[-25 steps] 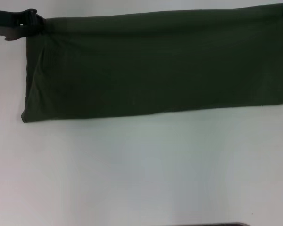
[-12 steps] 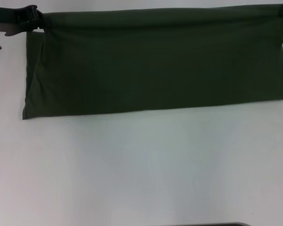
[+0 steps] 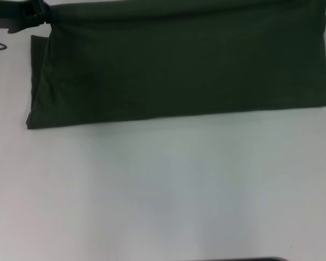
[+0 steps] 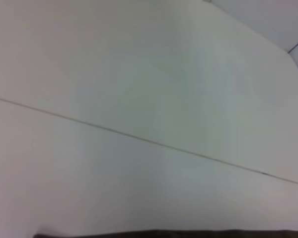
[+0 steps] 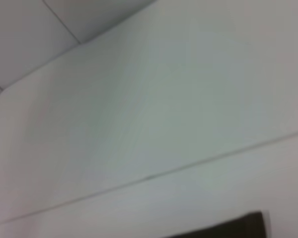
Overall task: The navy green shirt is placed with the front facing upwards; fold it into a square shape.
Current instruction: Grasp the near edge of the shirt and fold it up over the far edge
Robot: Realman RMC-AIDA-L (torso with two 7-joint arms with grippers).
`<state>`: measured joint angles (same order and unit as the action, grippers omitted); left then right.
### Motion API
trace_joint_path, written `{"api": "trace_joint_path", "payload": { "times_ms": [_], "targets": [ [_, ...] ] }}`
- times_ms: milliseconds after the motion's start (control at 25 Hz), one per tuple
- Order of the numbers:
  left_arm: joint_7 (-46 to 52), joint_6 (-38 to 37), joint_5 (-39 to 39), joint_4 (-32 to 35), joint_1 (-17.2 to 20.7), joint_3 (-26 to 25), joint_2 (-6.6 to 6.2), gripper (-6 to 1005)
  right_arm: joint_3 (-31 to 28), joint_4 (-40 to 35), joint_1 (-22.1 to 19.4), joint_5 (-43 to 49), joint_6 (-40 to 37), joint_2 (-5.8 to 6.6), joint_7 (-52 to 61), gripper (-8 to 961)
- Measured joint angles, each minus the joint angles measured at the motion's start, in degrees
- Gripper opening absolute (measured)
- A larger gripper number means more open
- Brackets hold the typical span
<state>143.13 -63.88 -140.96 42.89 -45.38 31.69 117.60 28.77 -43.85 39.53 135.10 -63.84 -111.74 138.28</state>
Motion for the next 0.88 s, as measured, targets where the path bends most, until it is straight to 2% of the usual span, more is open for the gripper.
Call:
{"api": "trace_joint_path", "payload": {
  "times_ms": [280,600,880],
  "targets": [
    [0.1,1.36,-0.3,-0.13,-1.08,0.07,0.3,84,4.11,1.23,1.83,-0.09,4.63,-0.53,-0.02,35],
    [0.12,4.66,-0.03,-1.61,-1.38,2.43,0.56,90,7.25,4.58,3.05,0.11,8.28,-0.97,0.23,35],
    [1.72,7.37,0.58,-2.25,-1.26,2.31,0.86,95,7.53,7.61,3.33,0.22,9.78,0.38,0.65,45]
  ]
}}
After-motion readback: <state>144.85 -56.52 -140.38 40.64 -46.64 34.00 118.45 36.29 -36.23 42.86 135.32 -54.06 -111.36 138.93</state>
